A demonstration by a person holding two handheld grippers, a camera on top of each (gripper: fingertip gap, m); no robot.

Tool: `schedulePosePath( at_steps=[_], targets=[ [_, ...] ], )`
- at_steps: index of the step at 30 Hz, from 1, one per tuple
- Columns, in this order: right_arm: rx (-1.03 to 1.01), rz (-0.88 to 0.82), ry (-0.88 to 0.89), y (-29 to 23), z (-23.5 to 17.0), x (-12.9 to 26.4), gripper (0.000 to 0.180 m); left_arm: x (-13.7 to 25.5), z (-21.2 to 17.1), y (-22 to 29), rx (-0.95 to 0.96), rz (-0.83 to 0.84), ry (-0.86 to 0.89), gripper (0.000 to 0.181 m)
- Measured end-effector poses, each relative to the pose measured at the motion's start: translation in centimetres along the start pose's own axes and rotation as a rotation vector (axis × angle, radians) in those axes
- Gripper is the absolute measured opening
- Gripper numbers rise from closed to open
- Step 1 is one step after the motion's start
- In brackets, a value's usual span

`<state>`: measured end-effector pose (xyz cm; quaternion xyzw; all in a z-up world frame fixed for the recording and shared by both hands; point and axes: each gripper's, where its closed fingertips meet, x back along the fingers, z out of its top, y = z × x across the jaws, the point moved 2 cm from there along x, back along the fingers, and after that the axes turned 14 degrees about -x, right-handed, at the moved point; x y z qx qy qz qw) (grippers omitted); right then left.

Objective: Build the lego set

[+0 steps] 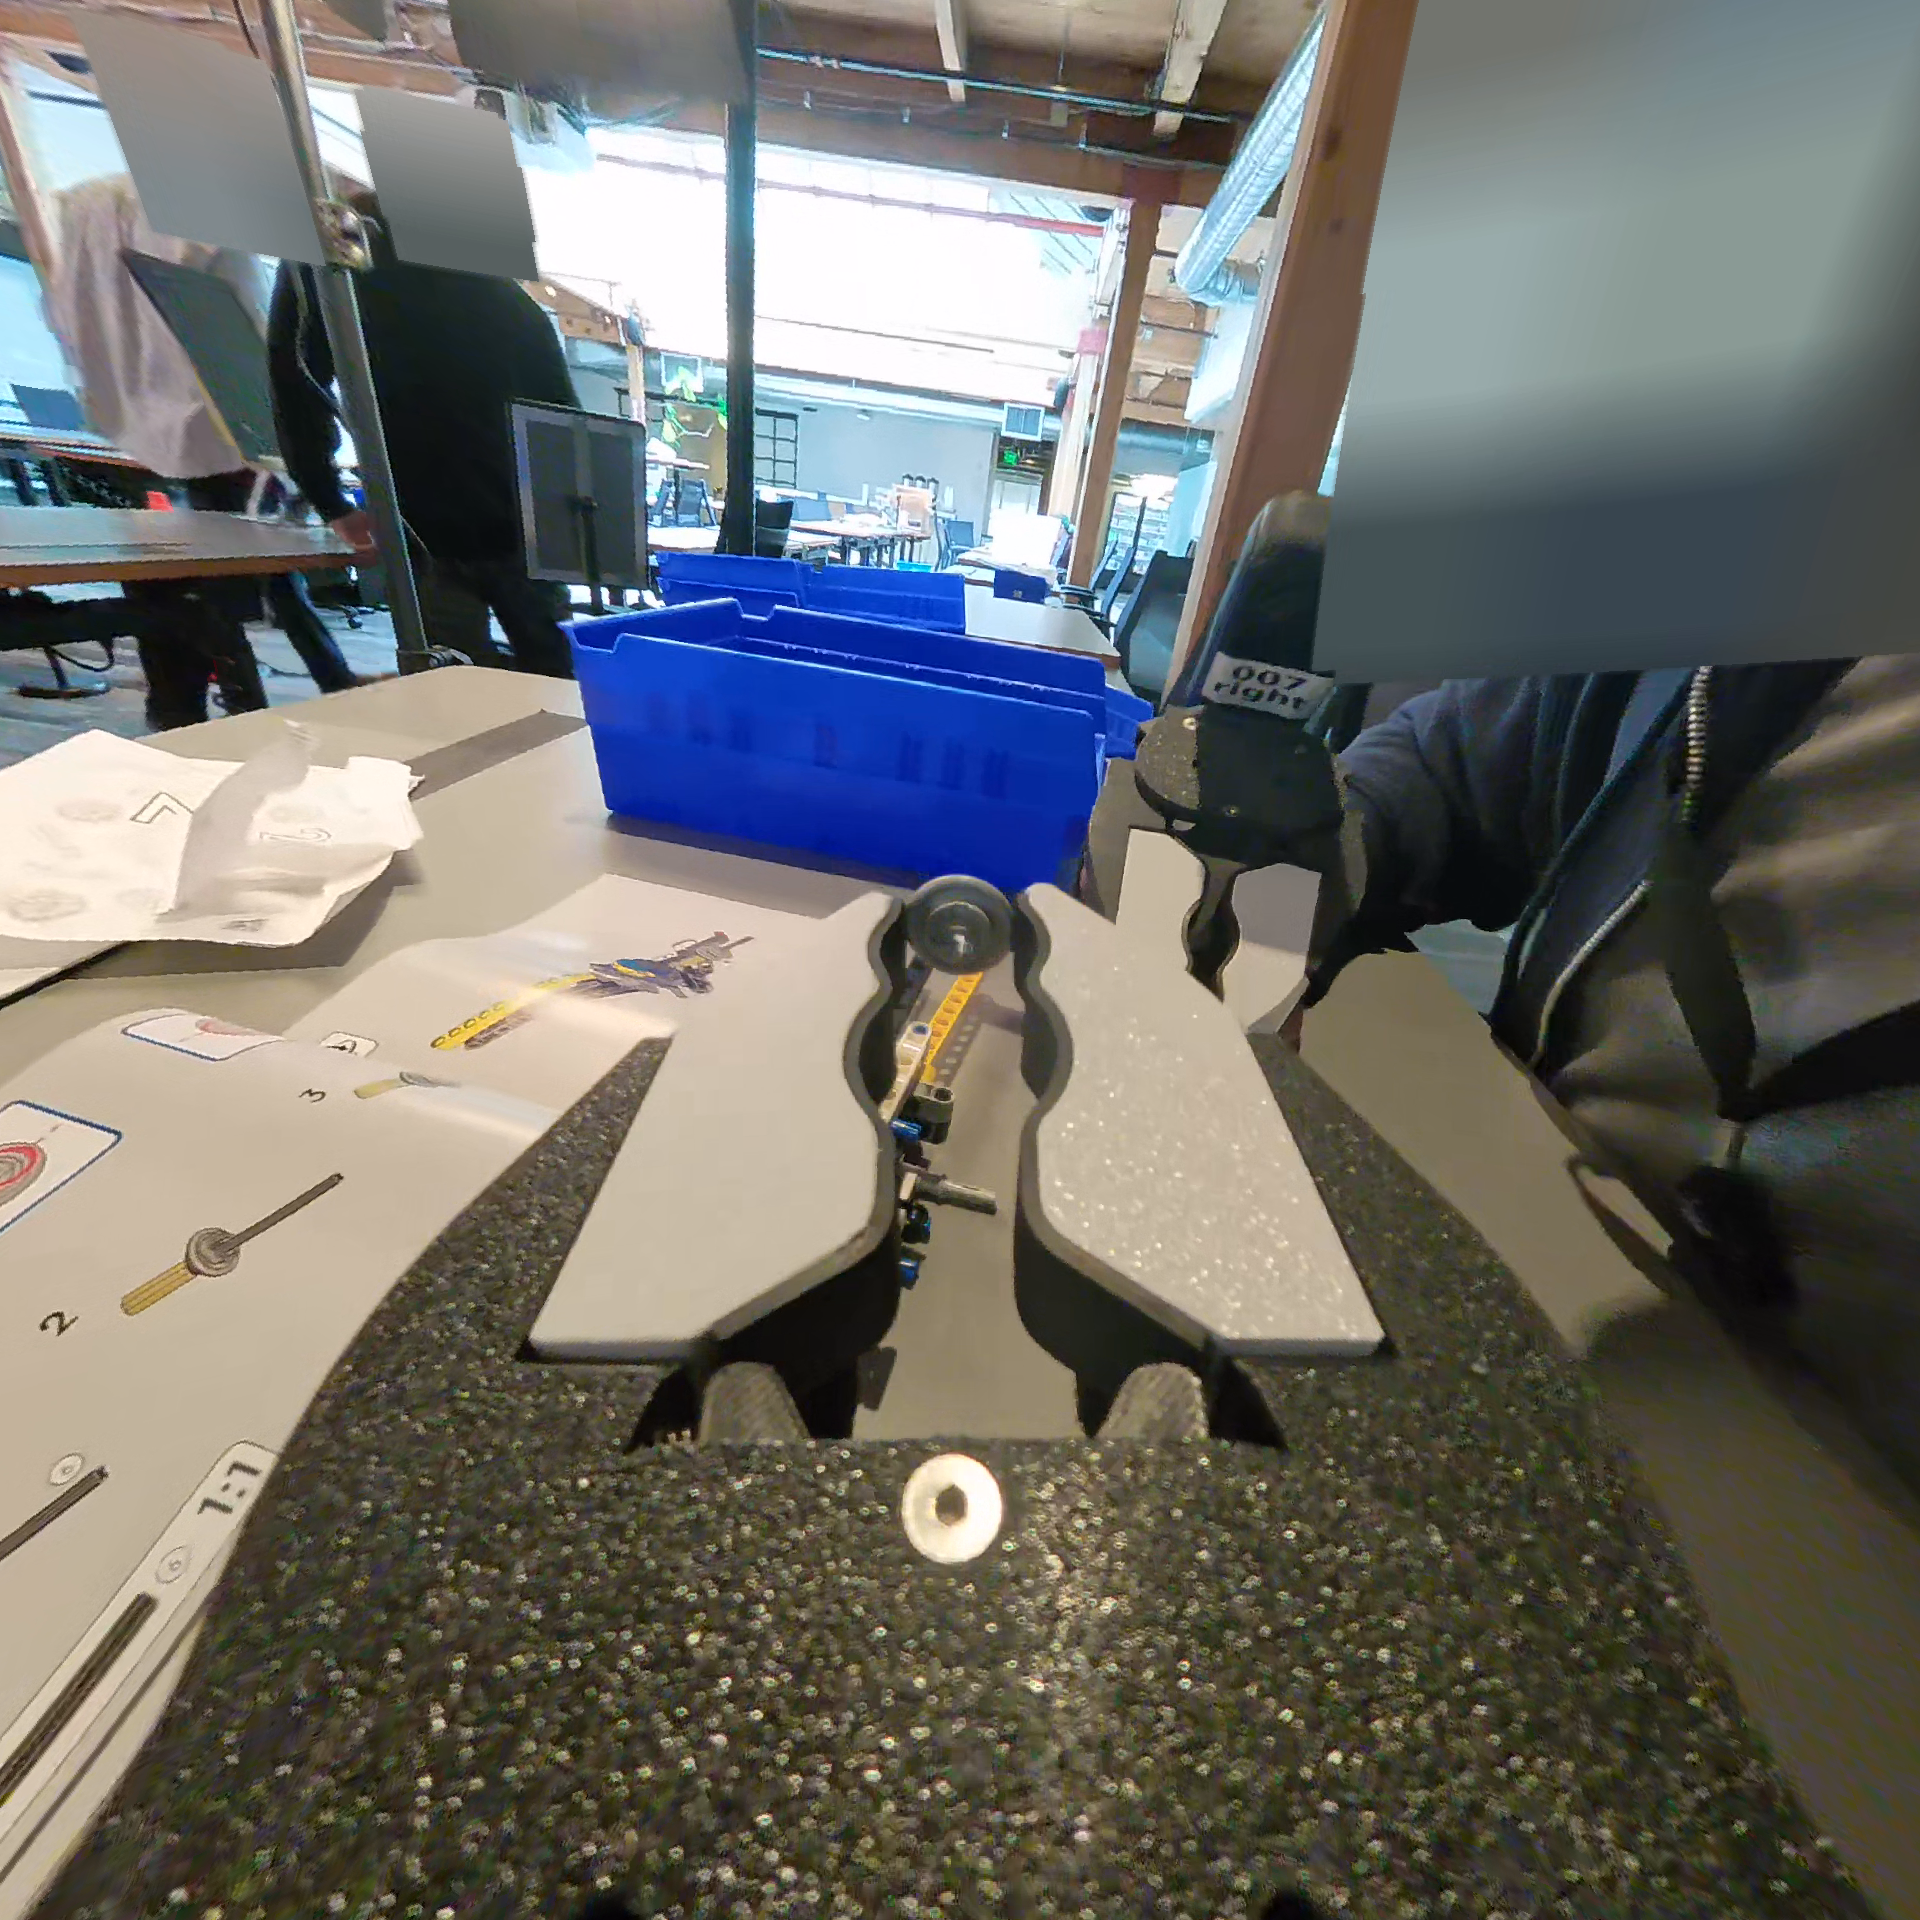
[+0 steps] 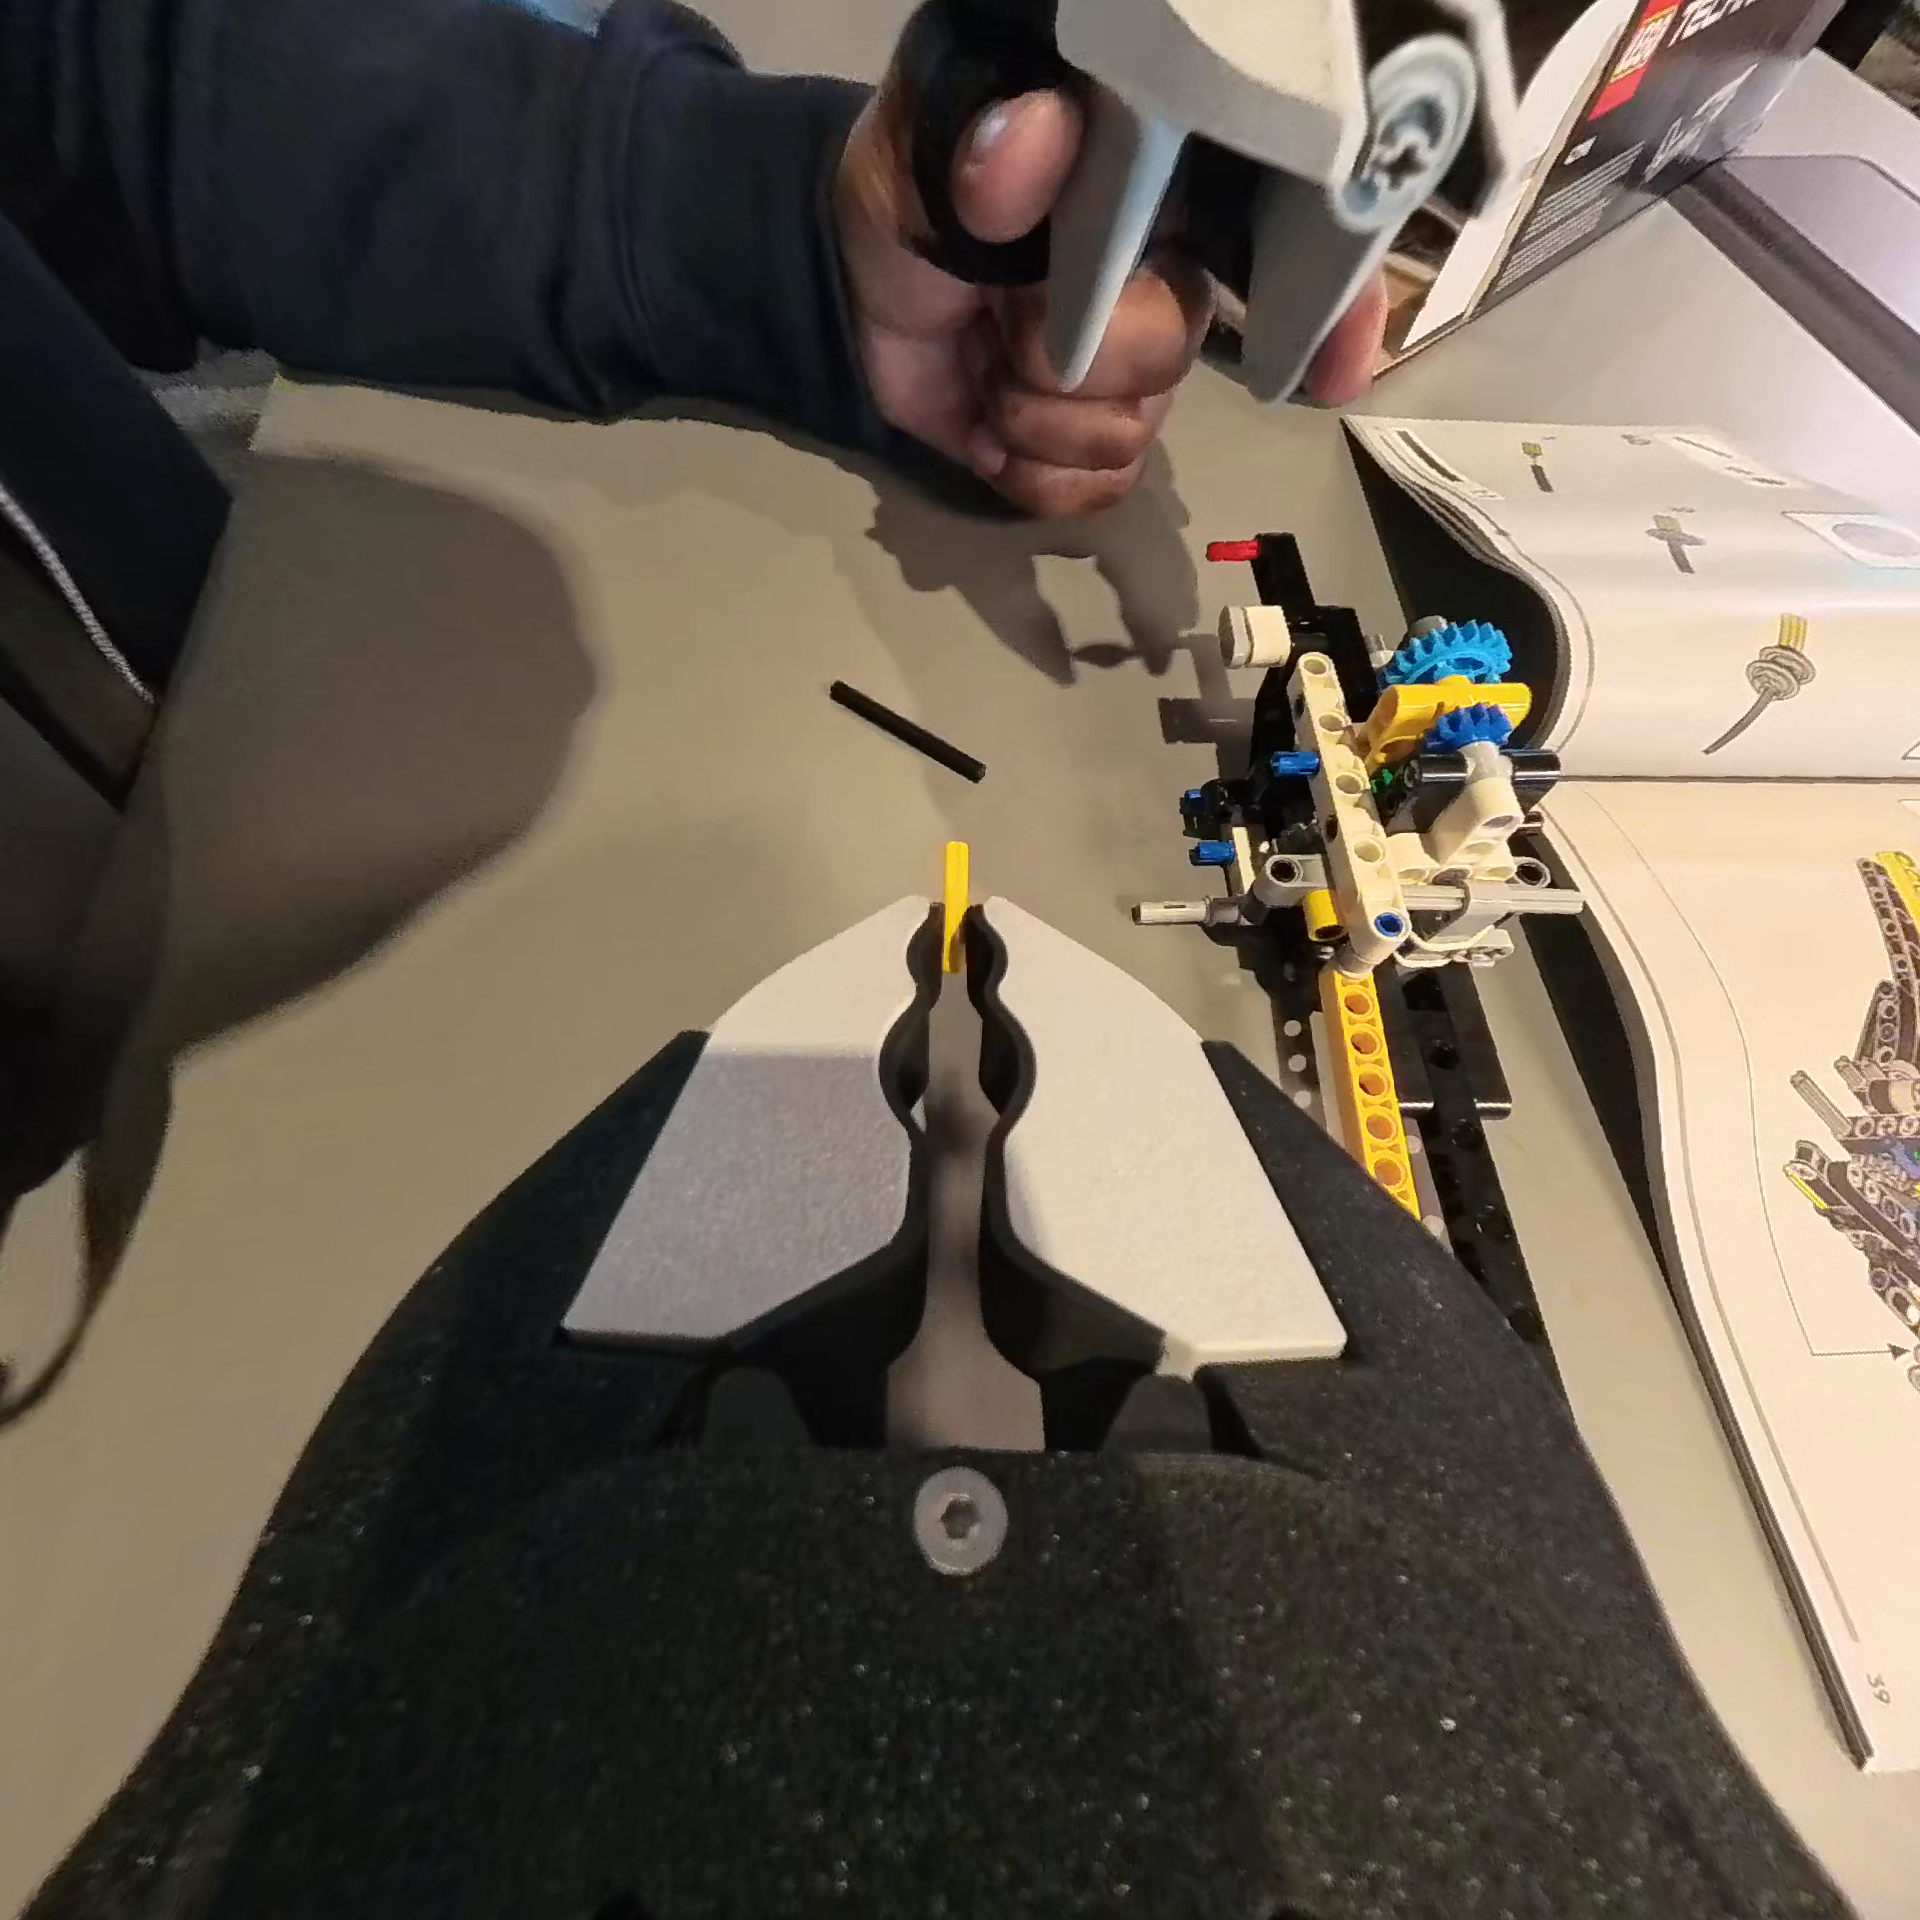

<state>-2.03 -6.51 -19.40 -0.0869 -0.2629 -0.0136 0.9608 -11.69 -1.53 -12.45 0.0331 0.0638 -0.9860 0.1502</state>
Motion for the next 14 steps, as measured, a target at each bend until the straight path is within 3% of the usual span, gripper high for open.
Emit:
schedulePosePath(
  at_steps=[14],
  targets=[
    [-0.022, -0.028, -0.106, 0.37, -0.73, -1.00, 0.004, 0.40, -0.19, 0.37, -0.022, -0.020, -0.019, 0.019]
  ],
)
